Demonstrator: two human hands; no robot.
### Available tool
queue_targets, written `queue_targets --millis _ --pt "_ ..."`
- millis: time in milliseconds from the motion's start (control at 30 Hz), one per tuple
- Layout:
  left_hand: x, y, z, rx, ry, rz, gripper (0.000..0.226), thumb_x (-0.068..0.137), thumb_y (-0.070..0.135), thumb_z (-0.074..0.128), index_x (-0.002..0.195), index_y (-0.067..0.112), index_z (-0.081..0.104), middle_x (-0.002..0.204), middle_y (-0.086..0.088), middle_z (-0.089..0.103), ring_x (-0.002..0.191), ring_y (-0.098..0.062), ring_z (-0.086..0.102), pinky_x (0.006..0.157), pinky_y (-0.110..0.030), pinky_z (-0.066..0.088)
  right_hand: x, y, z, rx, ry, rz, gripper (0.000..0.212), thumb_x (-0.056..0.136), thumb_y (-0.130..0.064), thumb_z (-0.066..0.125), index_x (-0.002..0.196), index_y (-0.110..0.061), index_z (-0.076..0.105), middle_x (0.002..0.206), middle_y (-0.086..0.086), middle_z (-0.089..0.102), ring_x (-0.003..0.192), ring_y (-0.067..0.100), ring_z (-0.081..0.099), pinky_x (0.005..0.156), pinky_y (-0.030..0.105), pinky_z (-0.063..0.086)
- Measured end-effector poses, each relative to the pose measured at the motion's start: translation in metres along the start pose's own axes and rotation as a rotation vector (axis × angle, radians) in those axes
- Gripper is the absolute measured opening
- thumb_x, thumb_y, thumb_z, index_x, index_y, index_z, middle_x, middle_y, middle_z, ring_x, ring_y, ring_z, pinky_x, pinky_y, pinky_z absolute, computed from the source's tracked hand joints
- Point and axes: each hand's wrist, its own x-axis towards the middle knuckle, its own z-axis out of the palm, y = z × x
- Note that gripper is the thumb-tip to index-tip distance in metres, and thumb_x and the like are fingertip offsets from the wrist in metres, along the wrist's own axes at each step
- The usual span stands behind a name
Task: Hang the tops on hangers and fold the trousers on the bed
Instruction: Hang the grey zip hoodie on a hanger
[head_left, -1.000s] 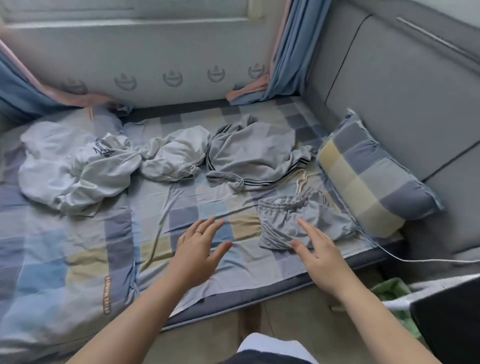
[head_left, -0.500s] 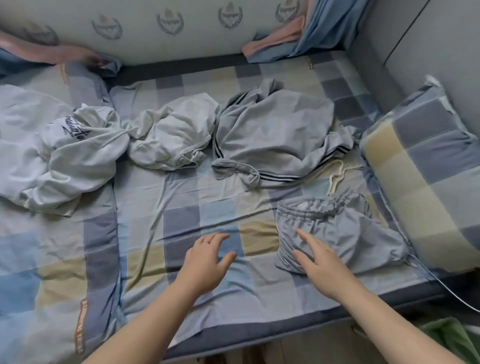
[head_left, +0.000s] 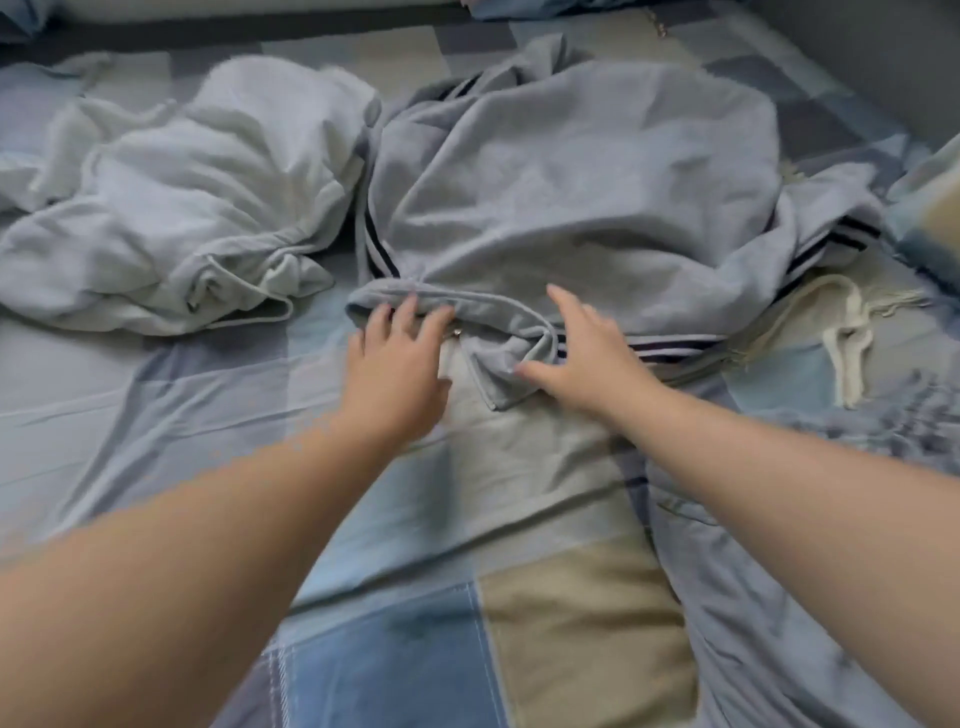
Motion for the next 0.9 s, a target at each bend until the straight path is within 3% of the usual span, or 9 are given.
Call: queue_targets --millis 100,167,233,300,367,433,500,667,900 --pt "0.046 -0.014 0.019 -0.02 0.076 -0.098 0.083 0.095 0.043 0.061 0.158 0.033 0.009 0.169 -0.009 0.003 0.153 -0.038 0.007 0.12 -0.056 0.014 0.033 -0.005 0.028 0.042 0.017 0.025 0.092 0.083 -0.044 0.073 0.157 -0.025 0.022 0.148 0.012 0.048 0.135 0.036 0.044 0.109 0.043 0.04" --pt "0.065 -0.024 0.02 -0.056 0.02 -0.181 0.084 0.095 0.04 0.062 0.158 0.032 0.008 0.163 -0.013 0.023 0.147 -0.039 0.023 0.116 -0.056 0.022 0.047 -0.004 0.038 0.023 0.069 0.046 0.065 0.089 -0.027 0.065 0.149 -0.02 0.041 0.138 0.014 0.057 0.127 0.036 0.051 0.101 0.038 0.045" --pt "0.069 -0.031 0.017 -0.047 -0.017 -0.217 0.068 0.094 0.024 0.059 0.152 0.028 0.024 0.142 -0.015 0.05 0.132 -0.039 0.044 0.108 -0.054 0.031 0.046 -0.002 0.041 0.009 0.109 0.023 0.034 0.088 -0.011 0.056 0.12 -0.016 0.066 0.114 0.015 0.068 0.11 0.036 0.059 0.086 0.035 0.048" --pt "0.059 -0.036 0.008 -0.026 -0.023 -0.176 0.042 0.091 0.01 0.053 0.13 0.024 0.05 0.121 -0.012 0.061 0.119 -0.037 0.053 0.106 -0.053 0.033 0.03 -0.006 0.039 0.001 0.093 -0.038 0.019 0.084 -0.004 0.053 0.09 -0.01 0.07 0.085 0.015 0.067 0.091 0.035 0.059 0.071 0.033 0.042" --pt "0.04 -0.037 -0.005 -0.087 -0.055 -0.131 0.018 0.09 0.009 0.052 0.101 0.023 0.056 0.104 -0.006 0.059 0.109 -0.035 0.056 0.098 -0.051 0.04 0.002 -0.015 0.031 0.006 0.063 -0.091 0.017 0.084 -0.003 0.053 0.076 -0.009 0.065 0.076 0.012 0.057 0.079 0.03 0.05 0.065 0.033 0.029" --pt "0.012 -0.034 -0.02 -0.134 -0.077 -0.086 0.016 0.089 0.01 0.051 0.09 0.026 0.049 0.099 -0.004 0.057 0.101 -0.036 0.057 0.08 -0.043 0.042 -0.029 -0.025 0.019 0.026 0.054 -0.131 0.017 0.086 -0.003 0.052 0.075 -0.01 0.064 0.079 0.007 0.047 0.076 0.025 0.043 0.063 0.029 0.022" --pt "-0.027 -0.03 -0.036 -0.134 -0.114 -0.041 0.019 0.088 0.01 0.05 0.095 0.028 0.049 0.104 -0.006 0.062 0.097 -0.036 0.059 0.073 -0.039 0.04 -0.064 -0.029 0.008 0.04 0.047 -0.13 0.016 0.086 -0.004 0.054 0.077 -0.01 0.066 0.078 0.002 0.041 0.075 0.024 0.043 0.063 0.03 0.023" --pt "-0.162 -0.026 -0.078 -0.171 -0.254 -0.016 0.026 0.092 0.012 0.048 0.111 0.028 0.056 0.114 -0.005 0.064 0.101 -0.035 0.06 0.075 -0.039 0.045 -0.188 -0.043 -0.004 0.071 -0.034 -0.018 0.025 0.083 -0.004 0.061 0.097 -0.017 0.078 0.086 0.0 0.047 0.086 0.028 0.056 0.078 0.037 0.046" --pt "-0.376 -0.017 -0.116 -0.292 -0.526 -0.187 0.027 0.092 0.016 0.048 0.115 0.025 0.057 0.115 -0.009 0.065 0.105 -0.036 0.061 0.08 -0.042 0.049 -0.377 -0.09 -0.01 0.1 -0.252 0.156 0.028 0.087 -0.006 0.063 0.109 -0.016 0.077 0.095 -0.001 0.051 0.094 0.029 0.059 0.085 0.037 0.049"
